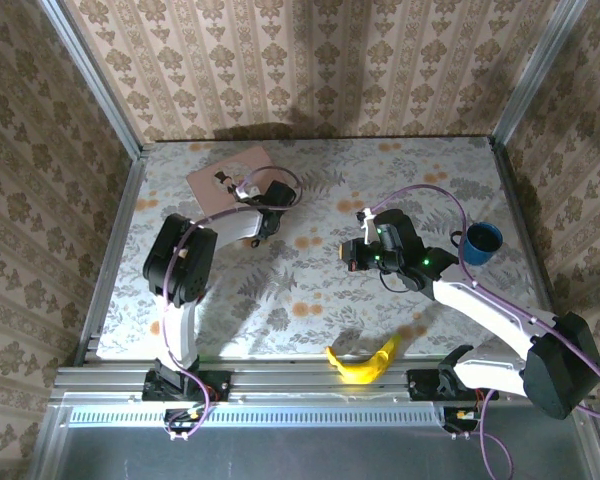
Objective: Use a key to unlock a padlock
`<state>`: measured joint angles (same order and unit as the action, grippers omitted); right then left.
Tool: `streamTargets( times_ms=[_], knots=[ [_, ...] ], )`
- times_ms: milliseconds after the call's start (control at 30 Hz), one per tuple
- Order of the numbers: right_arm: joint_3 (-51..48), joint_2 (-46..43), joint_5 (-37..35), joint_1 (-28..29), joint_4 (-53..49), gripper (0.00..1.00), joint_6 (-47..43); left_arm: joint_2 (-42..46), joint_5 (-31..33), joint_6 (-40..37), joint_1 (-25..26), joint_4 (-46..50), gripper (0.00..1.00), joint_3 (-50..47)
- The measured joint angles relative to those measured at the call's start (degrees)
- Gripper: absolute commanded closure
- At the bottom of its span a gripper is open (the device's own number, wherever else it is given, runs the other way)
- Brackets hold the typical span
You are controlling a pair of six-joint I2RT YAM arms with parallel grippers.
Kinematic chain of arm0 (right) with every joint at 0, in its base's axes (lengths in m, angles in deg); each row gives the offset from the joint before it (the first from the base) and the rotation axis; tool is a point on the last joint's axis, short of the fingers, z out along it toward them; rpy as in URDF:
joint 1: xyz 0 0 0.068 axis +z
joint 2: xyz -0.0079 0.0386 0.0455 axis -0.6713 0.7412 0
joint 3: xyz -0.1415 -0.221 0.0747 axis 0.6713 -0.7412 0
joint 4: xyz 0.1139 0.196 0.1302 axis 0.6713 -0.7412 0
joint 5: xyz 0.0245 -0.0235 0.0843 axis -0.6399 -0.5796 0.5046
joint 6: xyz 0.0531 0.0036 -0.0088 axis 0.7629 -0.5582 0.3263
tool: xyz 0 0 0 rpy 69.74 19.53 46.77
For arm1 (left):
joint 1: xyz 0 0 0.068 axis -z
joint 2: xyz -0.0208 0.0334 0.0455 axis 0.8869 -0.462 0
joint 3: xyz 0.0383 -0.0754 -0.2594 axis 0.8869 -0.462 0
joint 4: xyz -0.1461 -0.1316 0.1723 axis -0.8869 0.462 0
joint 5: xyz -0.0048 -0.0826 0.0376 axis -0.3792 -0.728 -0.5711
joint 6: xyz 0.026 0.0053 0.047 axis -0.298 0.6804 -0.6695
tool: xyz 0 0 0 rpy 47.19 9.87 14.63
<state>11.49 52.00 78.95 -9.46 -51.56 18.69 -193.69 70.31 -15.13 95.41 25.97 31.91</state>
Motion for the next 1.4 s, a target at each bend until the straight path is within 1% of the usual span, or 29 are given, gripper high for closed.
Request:
streamTargets(
  times_ms=[433,467,567,600,700,800,900,933,1033,1133,1400],
  knots=[
    [0.0,0.0,0.0,0.0,0.0,1.00,0.0,0.8,-2.6,-0.9,0.0,-1.6,0.30,-0.7],
    [0.0,0.0,0.0,0.0,0.0,1.00,0.0,0.6,-2.8,-1.0,0.0,-1.9,0.32,-0.6],
    [0.0,0.0,0.0,0.0,0.0,1.00,0.0,-0.5,-3.3,-1.6,0.0,-2.2,0.34,0.0],
    [0.0,0.0,0.0,0.0,0.0,1.00,0.0,-0.9,-3.3,-1.7,0.0,-2.3,0.37,0.1],
    [0.0,0.0,0.0,0.0,0.0,1.00,0.0,-1.9,-3.6,-1.8,0.0,-2.4,0.40,0.2],
    [0.0,0.0,0.0,0.0,0.0,1.00,0.0,-2.1,-3.8,-1.7,0.0,-2.4,0.46,0.2],
    [0.0,0.0,0.0,0.0,0.0,1.00,0.0,-2.1,-4.0,-1.7,-0.1,-2.6,0.50,0.2],
    [0.0,0.0,0.0,0.0,0.0,1.00,0.0,-2.1,-4.2,-1.6,-0.1,-2.7,0.53,0.2],
    [0.0,0.0,0.0,0.0,0.0,1.00,0.0,-2.1,-4.9,-1.5,-0.4,-3.5,0.55,0.2],
    [0.0,0.0,0.0,0.0,0.0,1.00,0.1,-2.1,-5.5,-1.6,-0.8,-3.9,0.59,0.2],
    [0.0,0.0,0.0,0.0,0.0,1.00,0.2,-2.1,-7.5,-1.3,-1.0,-5.4,0.59,-0.5]
  ],
)
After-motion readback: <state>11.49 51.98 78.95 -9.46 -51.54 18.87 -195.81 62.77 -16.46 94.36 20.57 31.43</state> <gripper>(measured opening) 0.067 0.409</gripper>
